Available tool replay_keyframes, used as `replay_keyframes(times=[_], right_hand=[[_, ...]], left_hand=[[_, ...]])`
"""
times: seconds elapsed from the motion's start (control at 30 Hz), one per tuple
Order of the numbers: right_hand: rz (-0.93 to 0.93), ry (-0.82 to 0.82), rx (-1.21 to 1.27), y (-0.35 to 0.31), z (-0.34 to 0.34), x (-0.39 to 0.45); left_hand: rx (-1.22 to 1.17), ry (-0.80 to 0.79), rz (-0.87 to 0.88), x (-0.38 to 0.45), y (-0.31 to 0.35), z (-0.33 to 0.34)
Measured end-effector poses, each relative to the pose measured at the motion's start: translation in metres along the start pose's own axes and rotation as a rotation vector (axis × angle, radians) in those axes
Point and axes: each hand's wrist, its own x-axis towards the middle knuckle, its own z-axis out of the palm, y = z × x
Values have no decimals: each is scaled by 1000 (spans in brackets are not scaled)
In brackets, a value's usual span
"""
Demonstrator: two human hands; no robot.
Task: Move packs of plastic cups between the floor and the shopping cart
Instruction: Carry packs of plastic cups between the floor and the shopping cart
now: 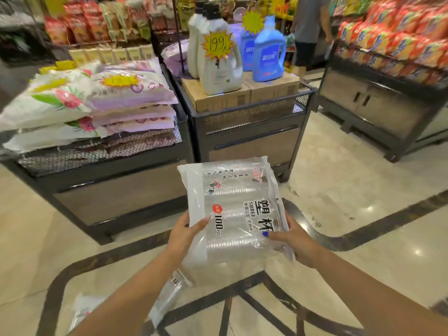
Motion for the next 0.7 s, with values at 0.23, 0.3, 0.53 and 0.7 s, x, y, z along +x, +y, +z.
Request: replay_keyframes(times=[0.23,0.3,0.53,0.7], right_hand=[[-127,168,184,21,34,-142],[-155,242,258,35,42,-190],[-231,524,371,55,15,-376],[-336,814,359,70,-20,-515]], left_hand=[[-58,-292,124,-96,37,-16],[-39,-367,168,-125,43,-14],[59,-680,266,-229,76,67],[69,-861,374,-327,98,167]])
